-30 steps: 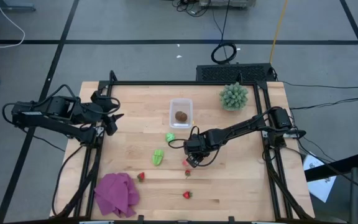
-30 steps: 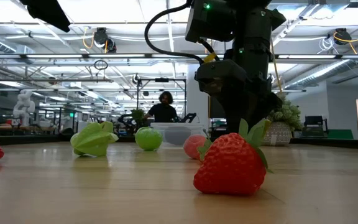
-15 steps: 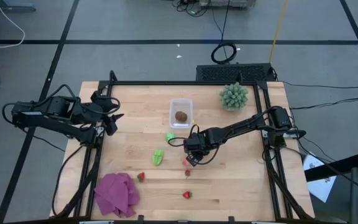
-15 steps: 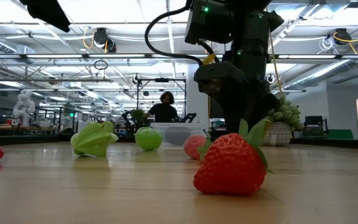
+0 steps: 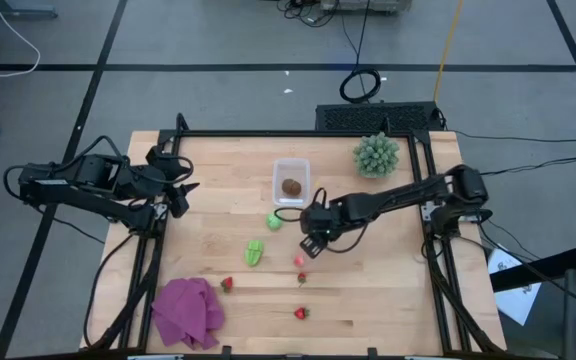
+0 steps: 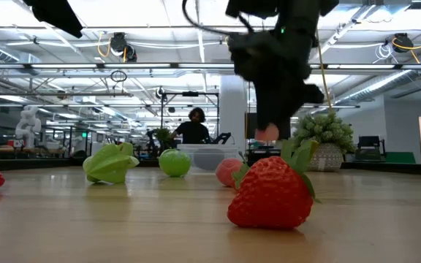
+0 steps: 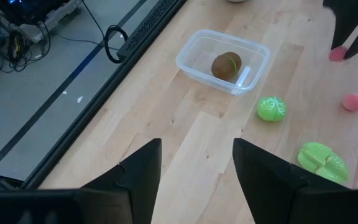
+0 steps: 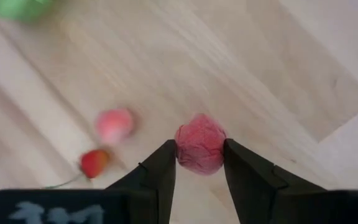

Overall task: Pick and placing Produce into tupperware
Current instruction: Put the right peach into the transparent bin

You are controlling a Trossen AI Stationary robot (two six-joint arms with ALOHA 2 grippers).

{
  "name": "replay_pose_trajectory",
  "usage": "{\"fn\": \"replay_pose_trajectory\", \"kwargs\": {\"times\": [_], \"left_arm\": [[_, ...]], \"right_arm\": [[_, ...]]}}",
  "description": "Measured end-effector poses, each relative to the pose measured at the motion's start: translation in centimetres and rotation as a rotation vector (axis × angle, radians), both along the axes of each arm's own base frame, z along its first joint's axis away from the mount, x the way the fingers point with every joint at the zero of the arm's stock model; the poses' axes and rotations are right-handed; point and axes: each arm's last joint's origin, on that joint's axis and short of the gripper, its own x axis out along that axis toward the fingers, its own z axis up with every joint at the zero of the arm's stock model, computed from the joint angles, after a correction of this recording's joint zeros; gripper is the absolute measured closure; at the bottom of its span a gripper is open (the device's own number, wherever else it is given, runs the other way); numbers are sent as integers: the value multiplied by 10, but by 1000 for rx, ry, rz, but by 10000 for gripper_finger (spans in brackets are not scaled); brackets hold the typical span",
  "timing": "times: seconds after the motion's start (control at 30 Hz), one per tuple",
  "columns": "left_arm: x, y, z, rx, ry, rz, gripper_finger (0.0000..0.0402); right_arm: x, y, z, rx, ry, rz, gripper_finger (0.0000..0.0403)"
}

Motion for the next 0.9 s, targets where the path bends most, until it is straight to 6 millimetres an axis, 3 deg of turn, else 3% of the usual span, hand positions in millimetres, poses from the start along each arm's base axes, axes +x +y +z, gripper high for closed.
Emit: {"fn": "replay_pose_trajectory", "kwargs": {"times": [0.23, 0.33, 0.67, 0.9], "left_arm": [[0, 0, 0, 15, 8, -13, 197], [0, 0, 0, 23, 12, -14, 197], [14, -1, -5, 49, 77, -31, 197], [33, -3, -14, 76, 166, -41, 197]], "right_arm": [[1, -21, 44, -89, -276, 49, 284], [7, -37, 53, -144, -376, 85, 284], [8, -110, 55, -298, -418, 60, 284], [14, -144, 39, -299, -391, 70, 284]]}}
